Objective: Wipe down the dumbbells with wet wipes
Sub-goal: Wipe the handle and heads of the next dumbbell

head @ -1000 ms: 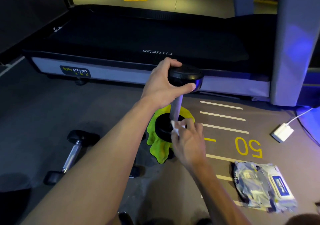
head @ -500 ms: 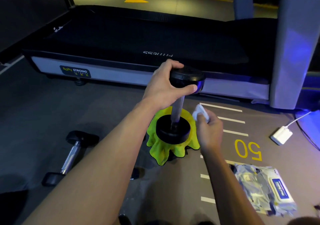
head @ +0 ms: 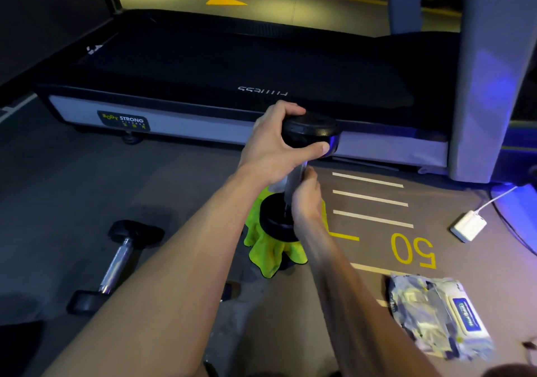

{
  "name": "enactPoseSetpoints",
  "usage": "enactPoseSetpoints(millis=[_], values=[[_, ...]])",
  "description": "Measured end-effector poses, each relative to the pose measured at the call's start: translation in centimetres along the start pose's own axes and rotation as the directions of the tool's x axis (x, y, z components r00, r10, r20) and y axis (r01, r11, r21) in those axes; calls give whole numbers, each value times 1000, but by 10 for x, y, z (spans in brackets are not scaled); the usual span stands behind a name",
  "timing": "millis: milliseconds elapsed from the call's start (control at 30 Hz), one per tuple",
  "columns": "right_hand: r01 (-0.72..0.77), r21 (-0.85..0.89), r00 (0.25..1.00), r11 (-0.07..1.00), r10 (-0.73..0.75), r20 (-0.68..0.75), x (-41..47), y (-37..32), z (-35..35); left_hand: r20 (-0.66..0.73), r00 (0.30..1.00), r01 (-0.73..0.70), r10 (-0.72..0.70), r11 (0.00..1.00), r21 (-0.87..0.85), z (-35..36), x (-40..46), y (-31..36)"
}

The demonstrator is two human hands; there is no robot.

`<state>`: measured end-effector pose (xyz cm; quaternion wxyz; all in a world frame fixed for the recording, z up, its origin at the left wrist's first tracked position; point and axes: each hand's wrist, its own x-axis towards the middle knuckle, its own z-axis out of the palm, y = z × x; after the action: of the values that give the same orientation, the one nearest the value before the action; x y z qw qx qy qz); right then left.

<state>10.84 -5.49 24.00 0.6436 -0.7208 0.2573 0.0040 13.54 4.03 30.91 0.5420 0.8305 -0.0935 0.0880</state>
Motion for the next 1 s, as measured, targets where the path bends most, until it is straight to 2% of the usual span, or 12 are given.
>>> enactPoseSetpoints(millis=[100, 267, 467, 533, 633, 733, 867, 933, 1000], values=[[299, -51, 951, 953, -302, -64, -33, 19, 1, -35, 999, 5, -5, 1000, 2, 2, 1, 0], [563, -265, 805, 783, -592, -39, -29, 51, -13, -51, 999, 17, -17, 1000, 0, 3, 4, -3], [534, -334, 822, 777, -570, -11, -7, 58, -27, -34, 999, 20, -20, 1000, -2, 5, 6, -2], [564, -355, 792, 746, -610, -23, -7, 40, -27, -39, 999, 18, -19, 1000, -9, 6, 6, -2], [578, -379, 739, 722, -661, -131, 7, -3, -25, -52, 999, 0, 0, 1000, 6, 7, 7, -2], [573, -298, 767, 764, -628, -135, 7, 3, -16, -87, 996, 8, -9, 1000, -2, 4, 10, -4], [509, -228, 849, 830, -528, -28, -5, 48, -22, -54, 998, 26, -28, 999, -31, -1, 9, -8], [503, -220, 856, 836, -516, -2, 4, 33, -26, -46, 999, 27, -30, 999, -44, 0, 8, -5], [523, -202, 834, 828, -546, -77, 13, 5, -23, -45, 999, 25, -27, 998, -49, 3, 9, -3]])
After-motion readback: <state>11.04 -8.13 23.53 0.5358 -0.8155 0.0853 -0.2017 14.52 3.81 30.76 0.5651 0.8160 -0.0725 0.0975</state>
